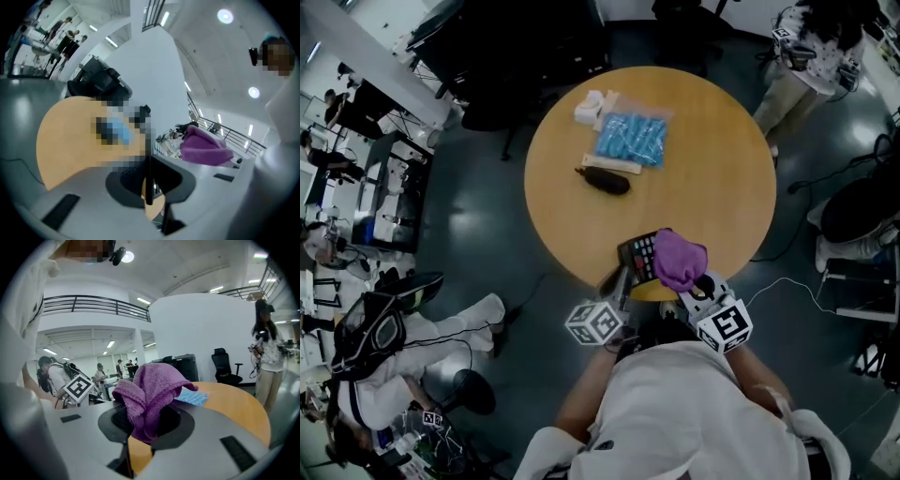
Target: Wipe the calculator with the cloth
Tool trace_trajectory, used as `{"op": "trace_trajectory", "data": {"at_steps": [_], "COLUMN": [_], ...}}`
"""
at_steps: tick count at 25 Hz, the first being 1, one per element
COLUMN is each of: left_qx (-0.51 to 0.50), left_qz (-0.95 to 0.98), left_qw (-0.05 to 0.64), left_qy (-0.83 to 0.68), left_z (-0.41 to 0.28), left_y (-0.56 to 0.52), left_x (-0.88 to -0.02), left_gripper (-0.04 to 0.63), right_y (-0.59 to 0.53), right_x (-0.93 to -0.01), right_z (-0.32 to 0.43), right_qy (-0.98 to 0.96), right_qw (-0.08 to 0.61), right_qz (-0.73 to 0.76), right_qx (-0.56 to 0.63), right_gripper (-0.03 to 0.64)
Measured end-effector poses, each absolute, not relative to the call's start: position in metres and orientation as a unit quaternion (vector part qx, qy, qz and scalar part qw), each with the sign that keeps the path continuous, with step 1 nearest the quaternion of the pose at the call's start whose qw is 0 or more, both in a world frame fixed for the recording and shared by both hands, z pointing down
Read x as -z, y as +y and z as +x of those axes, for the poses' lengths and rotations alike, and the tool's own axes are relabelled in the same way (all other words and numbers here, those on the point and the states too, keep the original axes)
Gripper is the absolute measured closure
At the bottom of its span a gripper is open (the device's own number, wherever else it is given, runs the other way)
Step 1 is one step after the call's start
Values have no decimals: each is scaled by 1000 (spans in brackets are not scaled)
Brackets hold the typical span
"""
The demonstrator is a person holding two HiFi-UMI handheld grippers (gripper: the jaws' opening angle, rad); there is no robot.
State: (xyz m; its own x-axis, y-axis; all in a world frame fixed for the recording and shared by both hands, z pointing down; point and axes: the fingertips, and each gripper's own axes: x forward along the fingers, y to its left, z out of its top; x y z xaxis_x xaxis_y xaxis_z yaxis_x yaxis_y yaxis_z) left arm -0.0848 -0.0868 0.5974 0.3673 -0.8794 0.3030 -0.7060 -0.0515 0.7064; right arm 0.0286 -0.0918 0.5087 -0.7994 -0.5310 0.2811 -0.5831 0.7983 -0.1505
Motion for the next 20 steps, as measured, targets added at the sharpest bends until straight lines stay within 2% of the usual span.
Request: {"op": "trace_trajectory", "data": {"at_steps": [4, 7, 14, 20], "left_qx": [128, 132, 169, 192], "left_qz": [762, 779, 750, 741], "left_qw": [340, 315, 355, 368], "left_qy": [-536, -526, -531, -527], "left_z": [-68, -63, -77, -85], "left_y": [-81, -70, -42, -33], "left_x": [-537, -512, -517, -513], "left_gripper": [551, 552, 551, 551], "right_y": [-78, -63, -50, -73], "right_x": [-493, -486, -494, -499], "right_z": [-20, -34, -32, 13], "right_qy": [-956, -961, -948, -925], "right_qw": [135, 150, 182, 175], "right_qz": [239, 215, 245, 312], "right_qx": [-99, -90, -96, -128], "right_gripper": [535, 535, 535, 535]}}
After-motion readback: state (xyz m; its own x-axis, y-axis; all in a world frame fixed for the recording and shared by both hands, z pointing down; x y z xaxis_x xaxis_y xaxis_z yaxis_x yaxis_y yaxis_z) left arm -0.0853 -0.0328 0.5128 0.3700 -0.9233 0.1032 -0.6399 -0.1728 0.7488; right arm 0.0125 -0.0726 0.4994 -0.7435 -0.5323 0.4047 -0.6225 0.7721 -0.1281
